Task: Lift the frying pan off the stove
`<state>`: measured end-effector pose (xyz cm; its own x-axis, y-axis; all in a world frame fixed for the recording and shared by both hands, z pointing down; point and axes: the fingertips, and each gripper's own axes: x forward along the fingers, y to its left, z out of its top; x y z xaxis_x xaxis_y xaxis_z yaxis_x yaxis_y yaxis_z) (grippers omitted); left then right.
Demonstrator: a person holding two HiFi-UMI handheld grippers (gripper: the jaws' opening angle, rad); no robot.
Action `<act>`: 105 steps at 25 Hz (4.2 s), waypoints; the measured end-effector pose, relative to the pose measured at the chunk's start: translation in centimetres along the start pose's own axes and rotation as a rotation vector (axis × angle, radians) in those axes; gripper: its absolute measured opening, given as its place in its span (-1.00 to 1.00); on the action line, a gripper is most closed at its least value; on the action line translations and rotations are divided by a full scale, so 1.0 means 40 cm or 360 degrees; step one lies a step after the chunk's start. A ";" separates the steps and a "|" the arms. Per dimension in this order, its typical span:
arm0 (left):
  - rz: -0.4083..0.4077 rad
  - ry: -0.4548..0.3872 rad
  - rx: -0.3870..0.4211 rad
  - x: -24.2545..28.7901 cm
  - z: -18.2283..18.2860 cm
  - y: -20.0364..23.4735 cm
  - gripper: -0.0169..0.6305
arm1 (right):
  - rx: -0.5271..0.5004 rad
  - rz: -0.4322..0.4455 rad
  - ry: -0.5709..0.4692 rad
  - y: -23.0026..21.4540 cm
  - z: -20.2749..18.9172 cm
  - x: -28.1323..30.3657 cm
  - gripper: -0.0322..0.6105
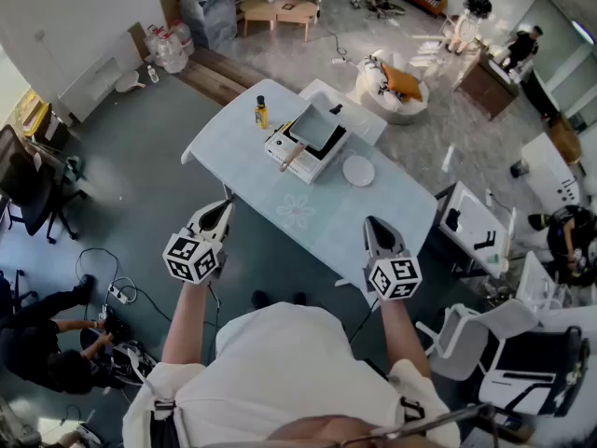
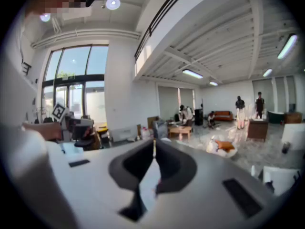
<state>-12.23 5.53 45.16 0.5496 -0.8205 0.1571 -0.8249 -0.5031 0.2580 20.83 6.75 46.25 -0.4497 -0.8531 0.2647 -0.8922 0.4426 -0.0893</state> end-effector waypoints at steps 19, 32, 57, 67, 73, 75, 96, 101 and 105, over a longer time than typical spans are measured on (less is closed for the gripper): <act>-0.0045 0.0022 -0.0022 -0.023 -0.011 0.044 -0.86 | 0.0043 -0.0031 -0.0005 0.049 0.009 0.020 -0.79; -0.0116 0.0074 0.0000 -0.038 -0.037 0.132 -0.86 | 0.0042 -0.0068 0.0018 0.133 -0.007 0.079 -0.79; 0.0016 0.0145 -0.0079 0.276 -0.031 0.306 -0.86 | 0.0118 0.0103 0.0134 -0.050 -0.015 0.470 -0.79; -0.0012 0.0208 -0.0047 0.477 -0.020 0.302 -0.86 | 0.0167 0.0153 0.0173 -0.174 -0.026 0.602 -0.79; -0.0063 0.0269 -0.0073 0.551 -0.042 0.310 -0.86 | 0.0194 0.0174 0.0220 -0.171 -0.060 0.641 -0.79; -0.0095 0.0285 -0.0076 0.579 -0.048 0.315 -0.86 | 0.0203 0.0170 0.0236 -0.171 -0.073 0.652 -0.79; -0.0788 0.0938 -0.0409 0.911 -0.368 0.334 -0.80 | 0.0831 0.0282 0.0518 -0.079 -0.340 0.863 -0.77; -0.0888 0.1165 -0.0551 0.969 -0.487 0.331 -0.54 | 0.1063 0.0347 0.0592 -0.046 -0.423 0.920 -0.46; -0.0952 0.1308 -0.0756 1.005 -0.554 0.322 -0.39 | 0.1278 0.0386 0.0631 -0.029 -0.478 0.964 -0.33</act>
<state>2.18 -27.91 75.94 0.9057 0.0353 0.4225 -0.3612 -0.4577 0.8125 5.30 -21.37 74.92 -0.7131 -0.5397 0.4474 -0.6029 0.1463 -0.7843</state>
